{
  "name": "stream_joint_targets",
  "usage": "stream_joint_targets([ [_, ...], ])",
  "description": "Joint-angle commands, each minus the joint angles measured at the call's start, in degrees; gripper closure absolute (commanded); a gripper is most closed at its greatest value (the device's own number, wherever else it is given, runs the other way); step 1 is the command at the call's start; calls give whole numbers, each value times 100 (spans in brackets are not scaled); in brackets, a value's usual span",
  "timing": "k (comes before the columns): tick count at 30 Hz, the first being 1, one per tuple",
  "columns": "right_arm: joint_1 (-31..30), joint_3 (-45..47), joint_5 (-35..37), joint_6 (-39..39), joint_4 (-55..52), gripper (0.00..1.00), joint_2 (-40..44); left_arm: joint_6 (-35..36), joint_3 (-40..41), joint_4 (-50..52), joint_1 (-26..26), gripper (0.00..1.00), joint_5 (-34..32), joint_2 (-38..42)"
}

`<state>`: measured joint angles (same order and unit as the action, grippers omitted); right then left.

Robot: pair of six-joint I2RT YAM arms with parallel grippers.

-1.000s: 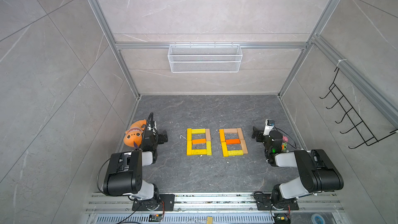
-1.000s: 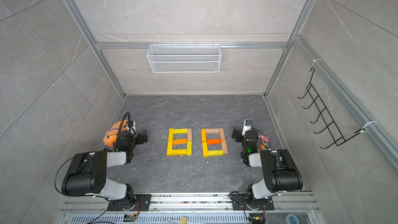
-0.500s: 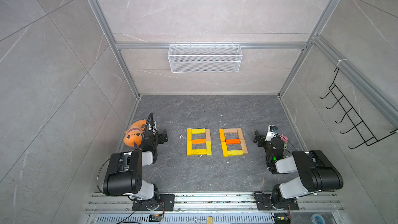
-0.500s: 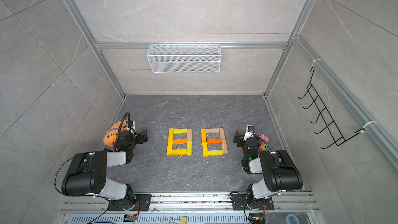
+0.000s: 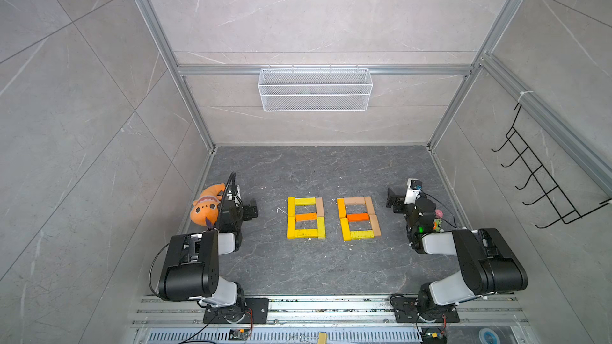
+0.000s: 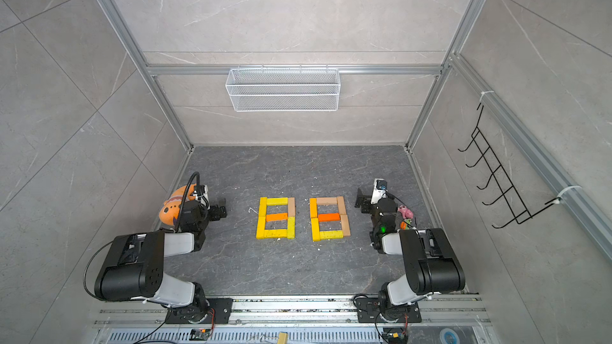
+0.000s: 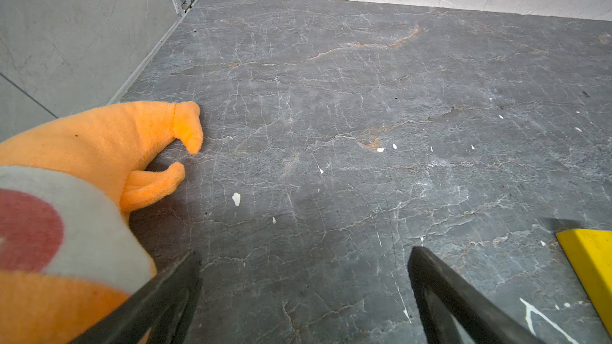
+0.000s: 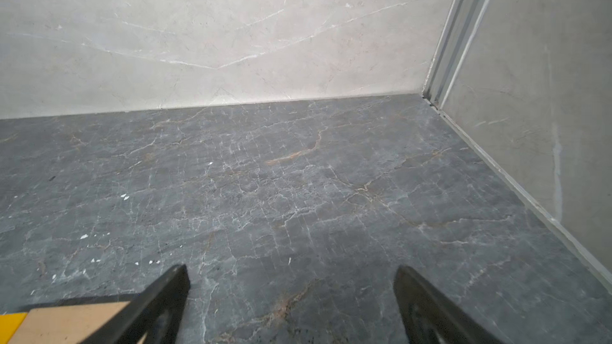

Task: Assemble the number 8 with building blocks
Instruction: Reset both arms

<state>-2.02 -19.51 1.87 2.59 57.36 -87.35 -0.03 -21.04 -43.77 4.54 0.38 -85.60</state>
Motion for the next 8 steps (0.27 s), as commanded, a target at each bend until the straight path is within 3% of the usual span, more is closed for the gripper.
stream_joint_targets([
  [1, -18, -41, -187, -129, -418, 1, -26, -69, -32, -264, 4, 0, 60, -9],
  [8, -19, 4, -136, -120, -351, 1, 8, -66, -40, -271, 3, 0, 73, -1],
])
